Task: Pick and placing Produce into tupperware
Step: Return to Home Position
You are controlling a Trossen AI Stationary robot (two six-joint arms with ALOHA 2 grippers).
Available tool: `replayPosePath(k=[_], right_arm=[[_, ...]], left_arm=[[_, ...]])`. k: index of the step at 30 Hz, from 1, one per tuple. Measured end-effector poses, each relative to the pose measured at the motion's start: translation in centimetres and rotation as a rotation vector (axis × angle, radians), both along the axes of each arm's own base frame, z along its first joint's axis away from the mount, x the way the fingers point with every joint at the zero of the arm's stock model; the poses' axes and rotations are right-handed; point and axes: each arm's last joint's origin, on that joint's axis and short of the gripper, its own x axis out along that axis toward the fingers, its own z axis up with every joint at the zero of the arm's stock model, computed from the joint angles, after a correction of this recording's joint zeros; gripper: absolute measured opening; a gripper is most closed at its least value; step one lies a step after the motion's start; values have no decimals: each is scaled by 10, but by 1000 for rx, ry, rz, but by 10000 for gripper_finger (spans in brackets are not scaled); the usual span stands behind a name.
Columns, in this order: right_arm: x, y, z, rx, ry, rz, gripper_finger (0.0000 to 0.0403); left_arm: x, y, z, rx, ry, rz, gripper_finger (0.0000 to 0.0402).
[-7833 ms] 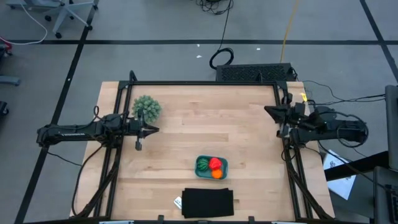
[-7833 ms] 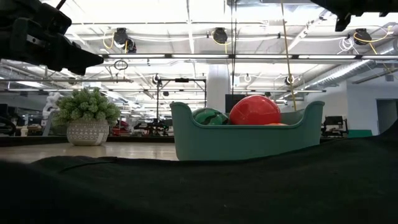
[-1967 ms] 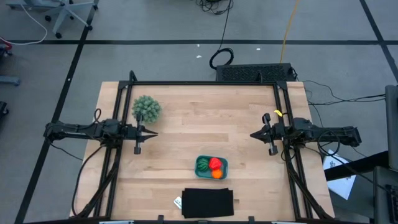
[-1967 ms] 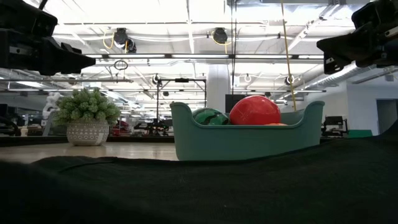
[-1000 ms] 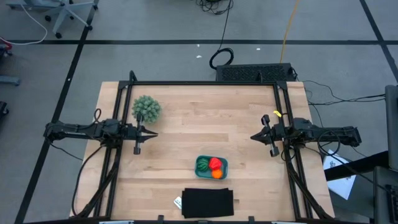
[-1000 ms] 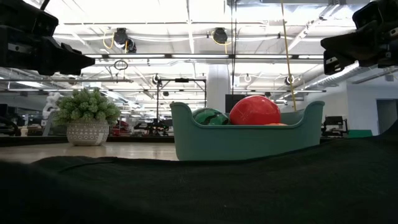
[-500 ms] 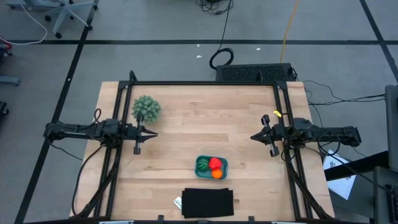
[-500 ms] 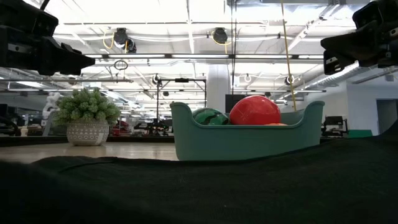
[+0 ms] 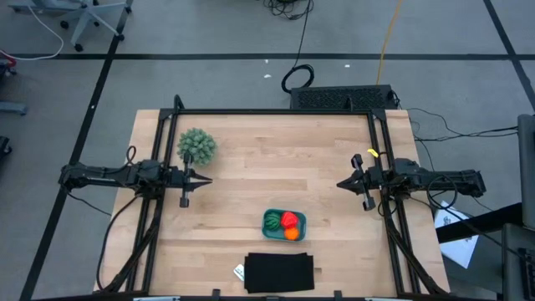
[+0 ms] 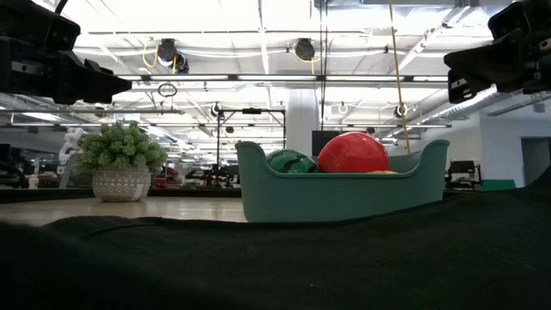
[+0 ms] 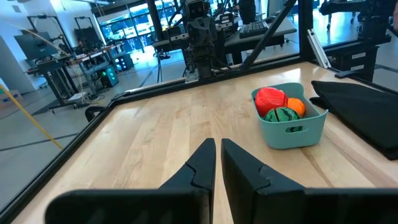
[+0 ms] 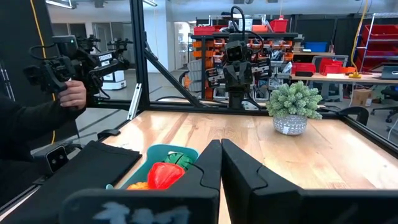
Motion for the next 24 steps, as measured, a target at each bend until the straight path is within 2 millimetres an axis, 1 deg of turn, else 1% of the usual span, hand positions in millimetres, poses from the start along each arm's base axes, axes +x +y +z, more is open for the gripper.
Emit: replayPosePath(k=[14, 24], right_arm=[[0, 0, -1, -9, 7, -1, 0], [0, 0, 2, 52, -16, 3, 0]], left_arm=[[0, 0, 0, -15, 0, 8, 31], [0, 0, 0, -5, 0, 7, 31]])
